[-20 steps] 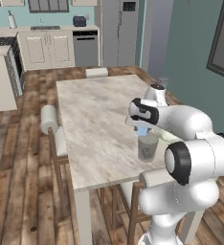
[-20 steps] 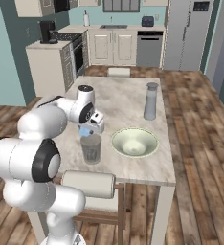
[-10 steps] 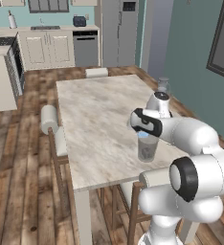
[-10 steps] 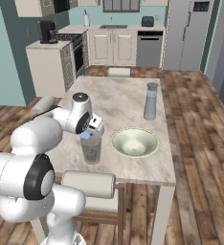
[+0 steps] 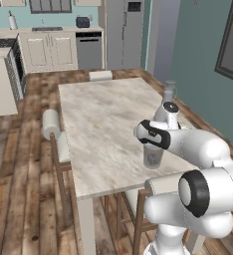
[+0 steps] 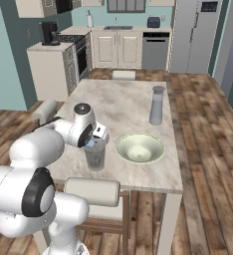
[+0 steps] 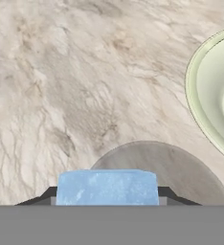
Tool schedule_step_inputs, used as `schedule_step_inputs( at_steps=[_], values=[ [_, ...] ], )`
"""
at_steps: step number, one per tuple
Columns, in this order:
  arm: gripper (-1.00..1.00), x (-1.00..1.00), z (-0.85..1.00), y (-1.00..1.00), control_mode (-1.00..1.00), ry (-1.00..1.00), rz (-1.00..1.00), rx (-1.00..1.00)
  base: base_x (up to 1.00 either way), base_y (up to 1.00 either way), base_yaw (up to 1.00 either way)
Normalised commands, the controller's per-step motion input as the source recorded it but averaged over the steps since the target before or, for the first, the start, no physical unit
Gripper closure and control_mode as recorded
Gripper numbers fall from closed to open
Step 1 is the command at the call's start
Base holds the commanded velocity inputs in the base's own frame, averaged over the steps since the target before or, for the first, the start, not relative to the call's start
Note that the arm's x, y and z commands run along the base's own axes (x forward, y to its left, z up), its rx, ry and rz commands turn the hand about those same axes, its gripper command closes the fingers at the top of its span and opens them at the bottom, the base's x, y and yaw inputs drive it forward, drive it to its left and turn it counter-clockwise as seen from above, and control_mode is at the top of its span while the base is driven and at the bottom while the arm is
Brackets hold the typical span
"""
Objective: There are two ice cubes in the ice bowl. Place both ice cubes in the glass cup.
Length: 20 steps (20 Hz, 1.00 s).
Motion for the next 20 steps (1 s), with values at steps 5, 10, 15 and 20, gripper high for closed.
schedule_step_inputs(
  at_steps=[5,10,15,20],
  values=[
    [1.00,0.00,0.00,0.00,-1.00,0.00,0.00,0.00,0.00,0.00,0.00],
    [1.00,0.00,0.04,-0.12,-1.00,0.16,0.00,0.05,0.00,0.00,0.00],
    [1.00,0.04,0.00,-0.01,-1.00,0.13,0.00,0.01,0.00,0.00,0.00],
    [1.00,0.00,0.00,-0.02,-1.00,0.00,0.00,0.00,0.00,0.00,0.00]
  ],
)
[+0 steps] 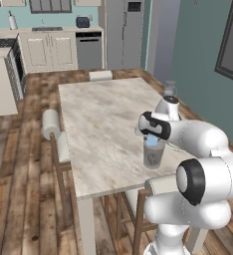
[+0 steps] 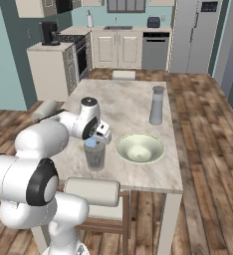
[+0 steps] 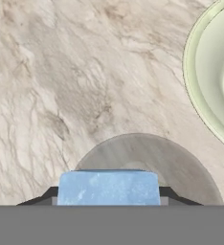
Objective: There are two ice cubes in the ice bowl. Place both ice cubes in the glass cup.
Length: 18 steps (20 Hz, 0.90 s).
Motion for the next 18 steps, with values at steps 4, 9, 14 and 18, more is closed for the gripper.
schedule_step_inputs(
  at_steps=[4,9,14,18],
  values=[
    [1.00,0.00,-0.05,-0.26,-1.00,0.00,0.00,-0.04,0.00,0.00,0.00],
    [1.00,0.00,-0.01,-0.05,-1.00,0.00,0.01,-0.01,0.00,0.00,0.00],
    [1.00,0.01,-0.05,0.05,-1.00,0.01,0.00,-0.03,0.00,0.00,0.00],
    [1.00,0.01,-0.12,0.25,-1.00,0.06,0.00,-0.06,0.00,0.00,0.00]
  ],
)
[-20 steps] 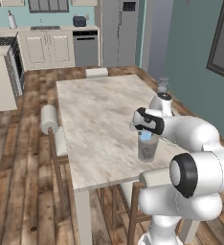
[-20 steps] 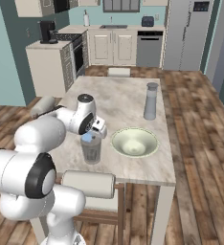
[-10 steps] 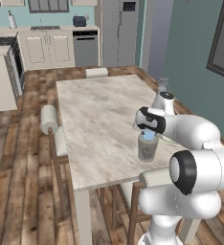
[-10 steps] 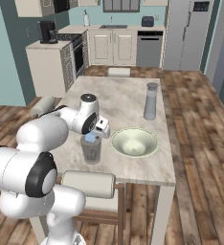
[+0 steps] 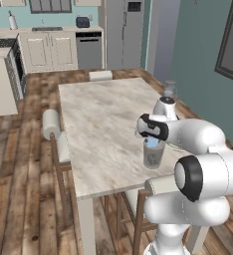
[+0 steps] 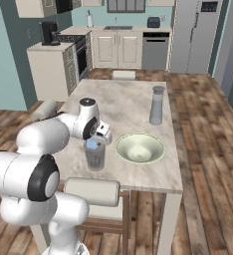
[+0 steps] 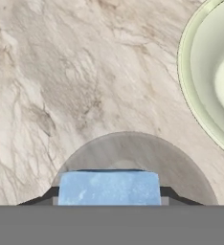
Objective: There are two ice cubes in the ice bowl. Place both ice cubes in the glass cup.
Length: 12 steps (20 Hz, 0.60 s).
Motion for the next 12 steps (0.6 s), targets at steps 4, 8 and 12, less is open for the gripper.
schedule_step_inputs(
  at_steps=[4,8,12],
  values=[
    [1.00,0.06,-0.02,0.10,-1.00,0.02,0.00,-0.02,0.00,0.00,0.00],
    [1.00,0.06,0.00,-0.01,-1.00,0.00,0.00,0.00,0.00,0.00,0.00],
    [1.00,0.01,0.00,-0.05,-1.00,0.00,0.00,0.00,0.00,0.00,0.00]
  ],
)
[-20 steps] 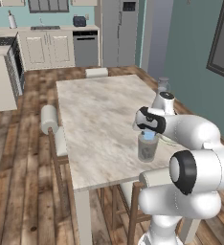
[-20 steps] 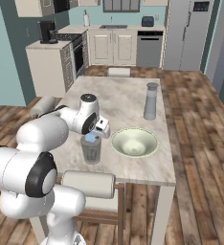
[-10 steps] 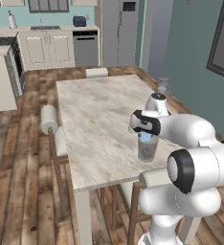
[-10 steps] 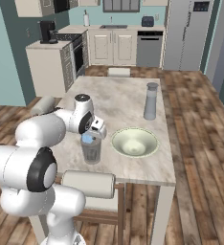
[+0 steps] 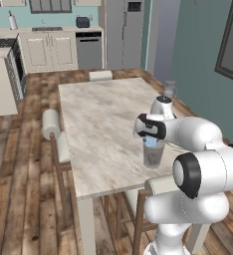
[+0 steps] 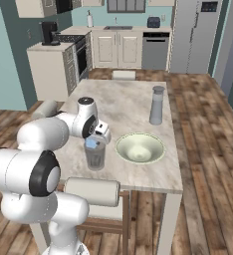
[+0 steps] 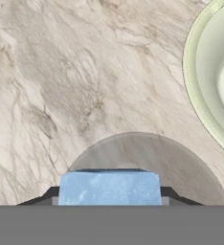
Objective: There are two ice cubes in the ice bowl. Place both ice cubes in the glass cup.
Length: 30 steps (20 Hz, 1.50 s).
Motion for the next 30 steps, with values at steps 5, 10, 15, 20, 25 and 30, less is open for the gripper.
schedule_step_inputs(
  at_steps=[5,10,15,20,25,30],
  values=[
    [1.00,0.00,0.00,-0.01,-1.00,0.00,0.00,0.00,0.00,0.00,0.00],
    [-1.00,0.00,0.00,0.00,-1.00,0.00,0.00,0.00,0.00,0.00,0.00],
    [-1.00,0.00,0.00,0.00,-1.00,0.00,0.00,0.00,0.00,0.00,0.00],
    [-1.00,0.00,0.00,0.00,-1.00,0.00,0.00,0.00,0.00,0.00,0.00],
    [-1.00,-0.28,0.22,0.00,-1.00,0.00,0.00,0.00,0.00,0.00,0.00],
    [-1.00,-1.00,0.30,0.00,-1.00,0.00,0.00,0.01,0.00,0.00,0.00]
  ],
)
